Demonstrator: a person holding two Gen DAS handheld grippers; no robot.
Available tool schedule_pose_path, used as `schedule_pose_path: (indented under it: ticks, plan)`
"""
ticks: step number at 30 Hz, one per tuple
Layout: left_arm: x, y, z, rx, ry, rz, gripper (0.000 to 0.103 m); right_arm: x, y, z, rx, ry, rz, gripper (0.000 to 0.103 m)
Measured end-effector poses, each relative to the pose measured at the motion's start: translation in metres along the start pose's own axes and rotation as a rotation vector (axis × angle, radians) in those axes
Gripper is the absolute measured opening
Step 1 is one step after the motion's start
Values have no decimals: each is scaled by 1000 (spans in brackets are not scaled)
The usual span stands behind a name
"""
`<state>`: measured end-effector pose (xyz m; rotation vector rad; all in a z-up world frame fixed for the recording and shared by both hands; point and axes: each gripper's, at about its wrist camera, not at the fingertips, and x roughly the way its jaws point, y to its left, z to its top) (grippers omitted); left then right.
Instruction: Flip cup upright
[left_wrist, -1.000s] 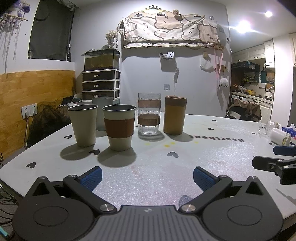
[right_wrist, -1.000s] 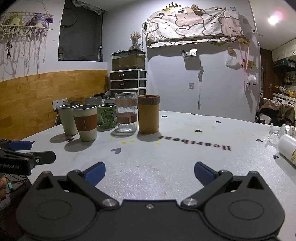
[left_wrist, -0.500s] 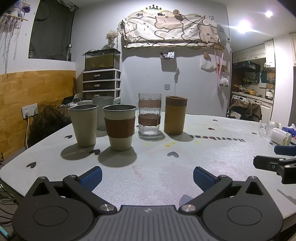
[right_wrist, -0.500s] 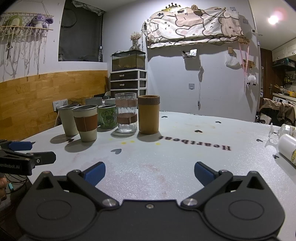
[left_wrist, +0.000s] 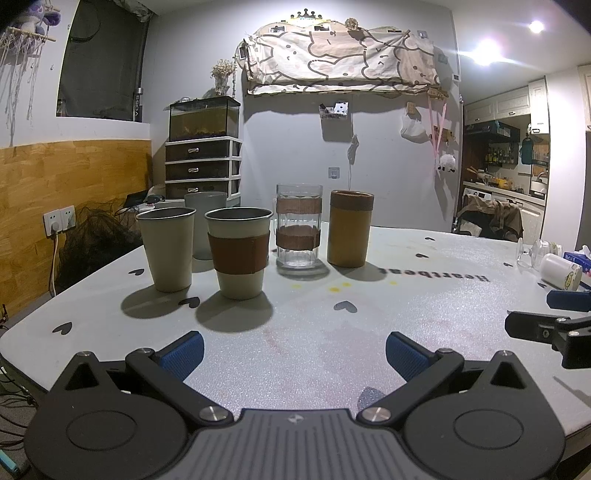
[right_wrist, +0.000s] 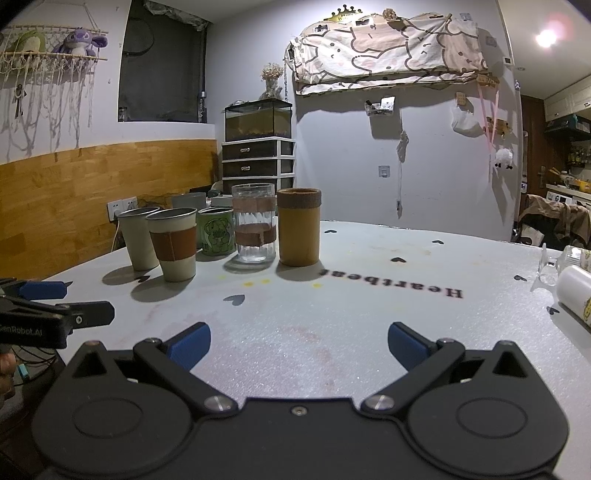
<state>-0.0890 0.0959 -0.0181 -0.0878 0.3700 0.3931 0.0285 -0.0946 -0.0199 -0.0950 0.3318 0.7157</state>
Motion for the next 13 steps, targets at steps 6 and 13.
schedule_pose_path:
  ticks: [6, 13]
  plan:
    - [0, 1, 0, 0, 1, 4, 103, 0, -1, 0, 0, 0, 1, 103]
    - [-1, 5, -1, -6, 0, 11, 103, -1, 1, -1, 2, 0, 2, 103]
